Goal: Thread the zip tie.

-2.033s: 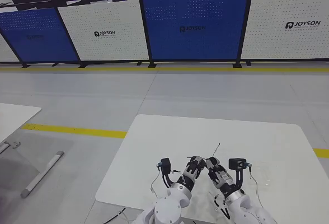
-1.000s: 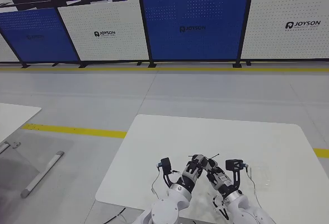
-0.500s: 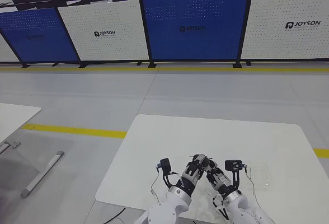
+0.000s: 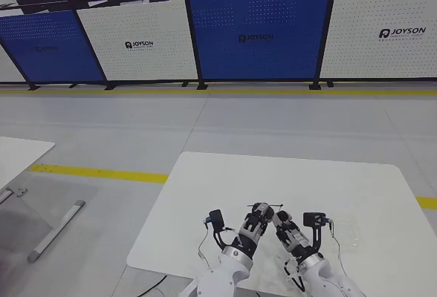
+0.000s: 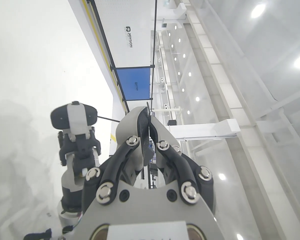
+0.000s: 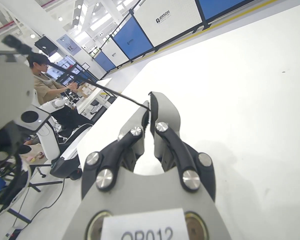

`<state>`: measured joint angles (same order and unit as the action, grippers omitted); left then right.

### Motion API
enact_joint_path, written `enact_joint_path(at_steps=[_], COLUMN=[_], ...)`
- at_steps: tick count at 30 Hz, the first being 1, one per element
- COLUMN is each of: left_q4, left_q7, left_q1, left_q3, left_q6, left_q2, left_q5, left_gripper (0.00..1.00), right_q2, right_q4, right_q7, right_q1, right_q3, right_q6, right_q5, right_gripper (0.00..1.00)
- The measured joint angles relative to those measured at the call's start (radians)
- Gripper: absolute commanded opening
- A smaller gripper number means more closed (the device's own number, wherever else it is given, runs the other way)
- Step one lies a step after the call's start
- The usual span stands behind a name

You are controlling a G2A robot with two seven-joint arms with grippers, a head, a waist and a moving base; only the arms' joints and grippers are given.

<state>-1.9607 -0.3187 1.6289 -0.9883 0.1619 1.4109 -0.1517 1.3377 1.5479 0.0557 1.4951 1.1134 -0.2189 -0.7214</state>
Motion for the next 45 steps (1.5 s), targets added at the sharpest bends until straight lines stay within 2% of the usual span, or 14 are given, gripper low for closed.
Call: enact_joint_path(at_steps=[4,9,16,22,25,45], left_q4=[0.02,0.069,0.141,0.218,0.233,0.232], left_q7=[-0.034,-0.073,-0.123,-0.188,-0.199,-0.198], left_q1=[-0.016,-0.035,-0.064,-0.106,-0.114,-0.114], left_q3=[-0.019,-0.03,-0.036,-0.037,-0.037,-0.037], left_q6=[0.013,0.011,0.002,-0.013,-0.014,-0.014], left_q2=[0.004,0.01,0.021,0.033,0.036,0.035], left_q5=[-0.032,-0.053,-0.087,-0.103,-0.113,-0.112], left_gripper=[0.0,0.0,0.0,0.0,0.0,0.0], right_q2=[-0.01,-0.029,-0.06,-0.075,-0.076,-0.076], right_q4=[0.044,0.137,0.275,0.287,0.281,0.281], right_q7=[-0.039,-0.087,-0.137,-0.187,-0.192,-0.191], right_q1=[0.044,0.136,0.255,0.301,0.302,0.302], right_q3=[0.063,0.187,0.362,0.453,0.465,0.464], right_q6=[-0.04,-0.124,-0.121,-0.121,-0.121,-0.121], right_q5=[0.048,0.181,0.408,0.559,0.595,0.592], right_gripper=[1.0,1.0,1.0,1.0,1.0,1.0])
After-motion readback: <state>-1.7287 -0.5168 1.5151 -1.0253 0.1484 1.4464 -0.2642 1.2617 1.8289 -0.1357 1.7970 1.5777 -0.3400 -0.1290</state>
